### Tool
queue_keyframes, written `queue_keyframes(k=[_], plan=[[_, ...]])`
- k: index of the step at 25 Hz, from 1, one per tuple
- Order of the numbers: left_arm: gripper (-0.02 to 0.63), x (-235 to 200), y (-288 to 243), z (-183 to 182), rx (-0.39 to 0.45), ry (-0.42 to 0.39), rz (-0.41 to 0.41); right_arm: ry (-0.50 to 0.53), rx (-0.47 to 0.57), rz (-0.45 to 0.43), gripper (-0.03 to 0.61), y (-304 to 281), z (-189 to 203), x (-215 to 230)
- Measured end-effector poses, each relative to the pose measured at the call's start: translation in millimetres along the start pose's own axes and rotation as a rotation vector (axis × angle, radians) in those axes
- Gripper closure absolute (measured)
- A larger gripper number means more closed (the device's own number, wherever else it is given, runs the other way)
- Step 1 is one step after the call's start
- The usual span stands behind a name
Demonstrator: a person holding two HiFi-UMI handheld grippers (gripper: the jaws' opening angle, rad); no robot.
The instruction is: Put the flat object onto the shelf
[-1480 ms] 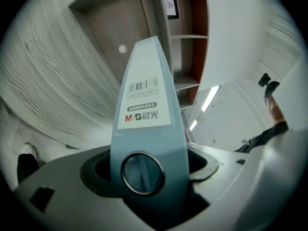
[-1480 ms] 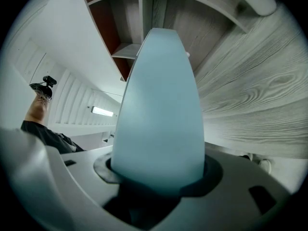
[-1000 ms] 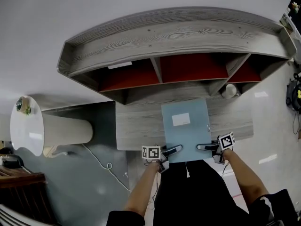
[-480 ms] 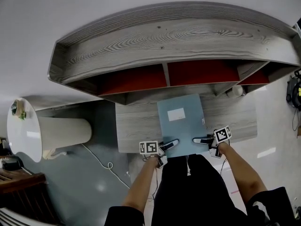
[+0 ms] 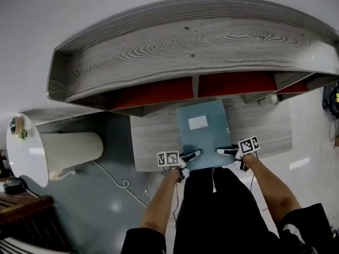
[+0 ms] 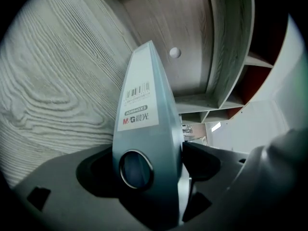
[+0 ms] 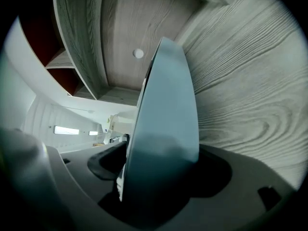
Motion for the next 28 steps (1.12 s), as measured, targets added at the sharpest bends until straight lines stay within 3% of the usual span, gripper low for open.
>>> queue_keyframes(k=[15, 20, 23, 28], plan=[[0.229, 2.7, -0.5, -8.9, 0.054, -0.08, -0.161, 0.029, -0.008, 0.161, 0.156, -4.3, -8.0, 4.3], [0.224, 6.2, 1.4, -6.7, 0.057, -0.114, -0.237, 0.085, -0.009, 0.286, 0.14, -0.8, -5.7, 0.8], [0.222, 9.7, 2.5, -4.6, 0.035, -0.162, -0.308, 0.169, -0.065, 0.396, 0.141, 0.7, -0.2, -1.7], [0.222, 11.3, 1.5, -6.4, 0.02, -0.156, -0.335, 0.161, -0.072, 0.43, 0.141, 3.7, 0.6, 0.4]])
Point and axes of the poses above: the fingertips, and each gripper's own axes: y backward along the fingers, x to its right, z out of its underside, the point moved 9 cm from there along y, backward along the fingers, and after that the axes turned 4 degrees about z, right-handed, at the moved point
